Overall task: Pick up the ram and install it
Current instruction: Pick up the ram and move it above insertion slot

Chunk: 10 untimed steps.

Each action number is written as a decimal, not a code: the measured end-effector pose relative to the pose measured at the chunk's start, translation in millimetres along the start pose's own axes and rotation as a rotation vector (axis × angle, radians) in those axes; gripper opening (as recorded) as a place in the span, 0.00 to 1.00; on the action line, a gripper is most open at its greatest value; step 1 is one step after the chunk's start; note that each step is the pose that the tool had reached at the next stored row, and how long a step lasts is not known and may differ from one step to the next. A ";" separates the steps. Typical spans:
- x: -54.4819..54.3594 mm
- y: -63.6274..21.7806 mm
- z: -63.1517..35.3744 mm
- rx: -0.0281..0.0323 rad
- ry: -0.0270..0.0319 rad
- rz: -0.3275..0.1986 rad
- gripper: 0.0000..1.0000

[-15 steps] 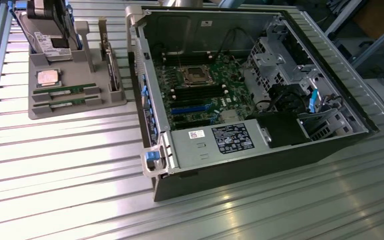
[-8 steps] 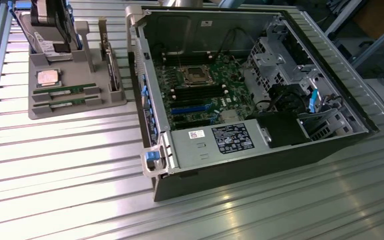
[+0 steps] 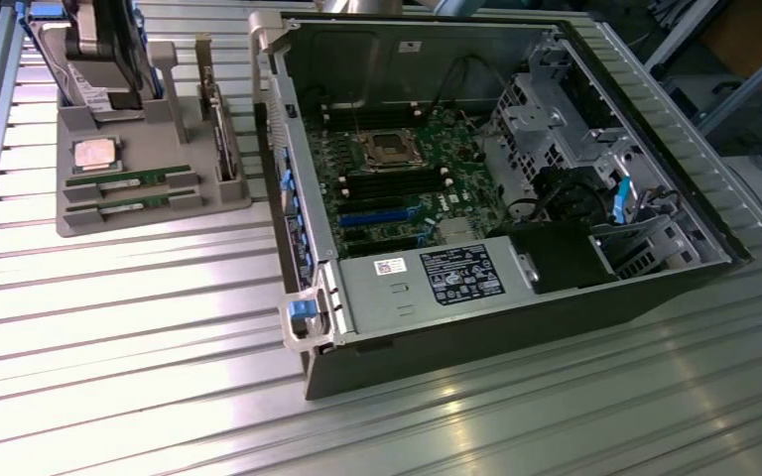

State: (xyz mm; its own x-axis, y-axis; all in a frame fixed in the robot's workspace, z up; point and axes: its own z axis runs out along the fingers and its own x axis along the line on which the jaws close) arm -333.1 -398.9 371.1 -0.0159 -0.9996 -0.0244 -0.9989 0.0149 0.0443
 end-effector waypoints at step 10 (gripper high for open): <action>0.2 -0.3 6.7 -0.0001 0.0000 0.000 0.30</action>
State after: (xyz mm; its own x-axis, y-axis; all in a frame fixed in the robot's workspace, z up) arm -333.1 -398.9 364.4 -0.0159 -0.9996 -0.0244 -0.9989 0.0148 0.0444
